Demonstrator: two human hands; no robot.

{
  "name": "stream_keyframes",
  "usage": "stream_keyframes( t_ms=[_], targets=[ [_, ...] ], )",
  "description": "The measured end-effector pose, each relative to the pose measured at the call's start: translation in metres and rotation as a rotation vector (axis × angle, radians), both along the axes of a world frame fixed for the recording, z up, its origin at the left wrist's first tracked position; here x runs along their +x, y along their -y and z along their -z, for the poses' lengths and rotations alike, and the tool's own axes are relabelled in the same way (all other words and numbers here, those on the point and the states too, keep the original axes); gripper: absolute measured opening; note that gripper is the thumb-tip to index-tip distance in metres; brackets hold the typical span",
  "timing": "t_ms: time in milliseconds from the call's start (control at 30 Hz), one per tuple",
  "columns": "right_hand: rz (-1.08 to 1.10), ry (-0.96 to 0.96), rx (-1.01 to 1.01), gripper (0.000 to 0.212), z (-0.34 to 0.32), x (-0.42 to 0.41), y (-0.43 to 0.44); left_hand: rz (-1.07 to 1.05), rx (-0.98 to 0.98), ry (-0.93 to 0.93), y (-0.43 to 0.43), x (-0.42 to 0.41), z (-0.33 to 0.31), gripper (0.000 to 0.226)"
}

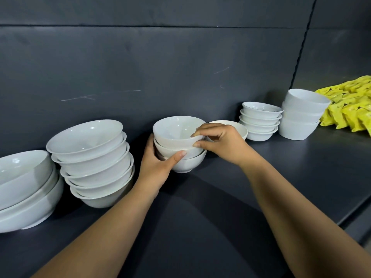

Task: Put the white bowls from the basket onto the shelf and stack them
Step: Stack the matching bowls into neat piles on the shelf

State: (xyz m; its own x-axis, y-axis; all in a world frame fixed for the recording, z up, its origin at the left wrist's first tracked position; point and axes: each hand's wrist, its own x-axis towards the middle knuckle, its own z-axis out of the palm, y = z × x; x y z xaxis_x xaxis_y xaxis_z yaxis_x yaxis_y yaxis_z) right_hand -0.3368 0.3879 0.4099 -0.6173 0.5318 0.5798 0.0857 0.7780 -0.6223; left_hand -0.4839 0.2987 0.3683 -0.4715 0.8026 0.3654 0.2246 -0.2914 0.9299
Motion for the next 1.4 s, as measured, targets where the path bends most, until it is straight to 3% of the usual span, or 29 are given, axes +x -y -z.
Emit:
stream_keyframes(
  t_ms=[267, 467, 667, 833, 1000, 1067, 1200, 1400],
  targets=[
    [0.015, -0.045, -0.197, 0.018, 0.001, -0.002, 0.004, -0.04, 0.02, -0.022, -0.001, 0.002, 0.003, 0.09],
    [0.142, -0.072, -0.051, 0.02, 0.009, -0.012, 0.006, -0.081, 0.031, -0.062, 0.001, 0.005, 0.005, 0.088],
    [0.064, -0.101, -0.174, 0.027, 0.017, -0.014, 0.009, -0.189, 0.046, -0.061, 0.0, 0.01, 0.008, 0.09],
    [0.432, -0.307, -0.19, 0.042, 0.014, 0.027, -0.02, -0.261, 0.022, -0.097, 0.001, 0.012, 0.01, 0.087],
    [0.532, 0.026, -0.414, 0.053, 0.042, 0.05, -0.052, -0.233, -0.02, -0.126, 0.001, 0.014, 0.012, 0.102],
    [0.507, 0.031, -0.451, 0.042, 0.045, 0.045, -0.054, -0.206, -0.077, -0.152, -0.001, 0.015, 0.015, 0.119],
    [0.561, 0.017, -0.41, 0.035, 0.043, 0.044, -0.054, -0.224, -0.106, -0.16, -0.005, 0.016, 0.017, 0.117],
    [0.398, -0.443, -0.748, 0.031, 0.024, 0.057, -0.032, -0.239, -0.125, -0.163, -0.006, 0.015, 0.016, 0.118]
  ],
)
